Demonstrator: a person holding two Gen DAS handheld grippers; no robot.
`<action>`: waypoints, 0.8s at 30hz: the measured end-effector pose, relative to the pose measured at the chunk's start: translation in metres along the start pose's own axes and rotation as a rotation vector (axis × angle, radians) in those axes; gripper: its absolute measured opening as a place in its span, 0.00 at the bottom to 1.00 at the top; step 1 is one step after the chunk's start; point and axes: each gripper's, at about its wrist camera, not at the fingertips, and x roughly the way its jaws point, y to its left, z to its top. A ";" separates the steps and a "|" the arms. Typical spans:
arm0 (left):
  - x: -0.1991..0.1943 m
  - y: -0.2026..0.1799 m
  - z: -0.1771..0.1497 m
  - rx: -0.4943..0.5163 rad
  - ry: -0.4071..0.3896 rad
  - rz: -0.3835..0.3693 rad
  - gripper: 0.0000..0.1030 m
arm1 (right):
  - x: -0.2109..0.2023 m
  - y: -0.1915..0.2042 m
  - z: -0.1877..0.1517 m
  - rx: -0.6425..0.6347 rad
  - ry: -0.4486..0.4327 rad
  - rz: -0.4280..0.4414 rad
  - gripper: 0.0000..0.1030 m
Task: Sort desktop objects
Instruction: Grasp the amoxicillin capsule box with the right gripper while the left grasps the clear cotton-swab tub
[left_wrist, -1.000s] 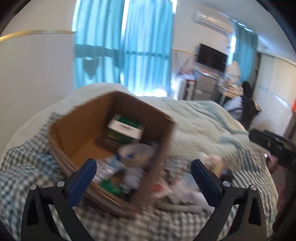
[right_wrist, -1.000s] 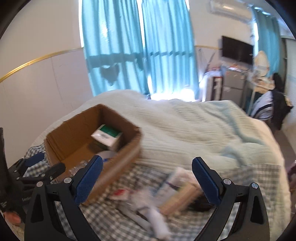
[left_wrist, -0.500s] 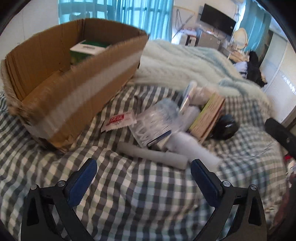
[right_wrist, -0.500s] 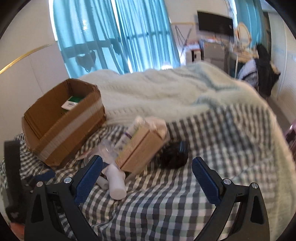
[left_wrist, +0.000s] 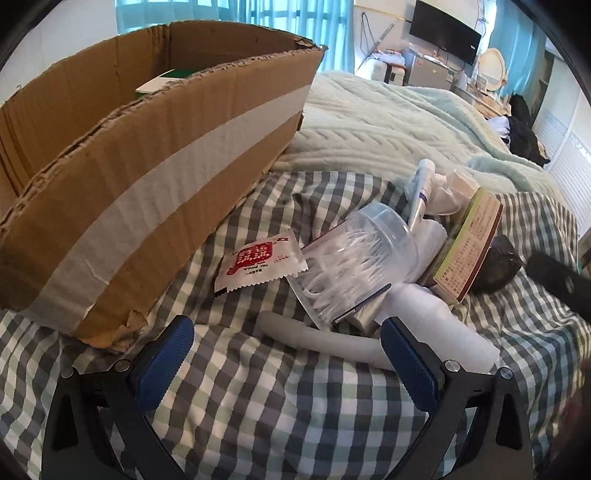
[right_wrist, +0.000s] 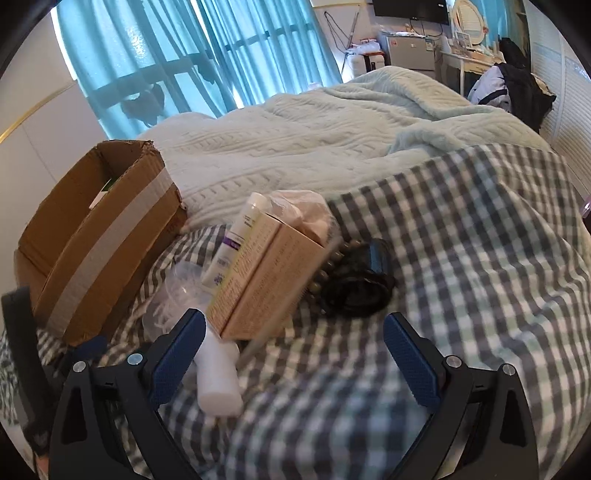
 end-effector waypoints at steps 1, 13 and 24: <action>0.001 0.000 0.000 0.002 0.003 -0.003 1.00 | 0.005 0.005 0.004 -0.002 0.004 -0.004 0.93; 0.012 -0.009 0.012 0.015 0.009 -0.059 1.00 | 0.058 0.013 0.015 0.036 0.072 -0.038 0.62; 0.008 -0.018 0.018 0.038 0.015 -0.109 1.00 | 0.037 -0.002 -0.003 0.045 0.059 0.009 0.41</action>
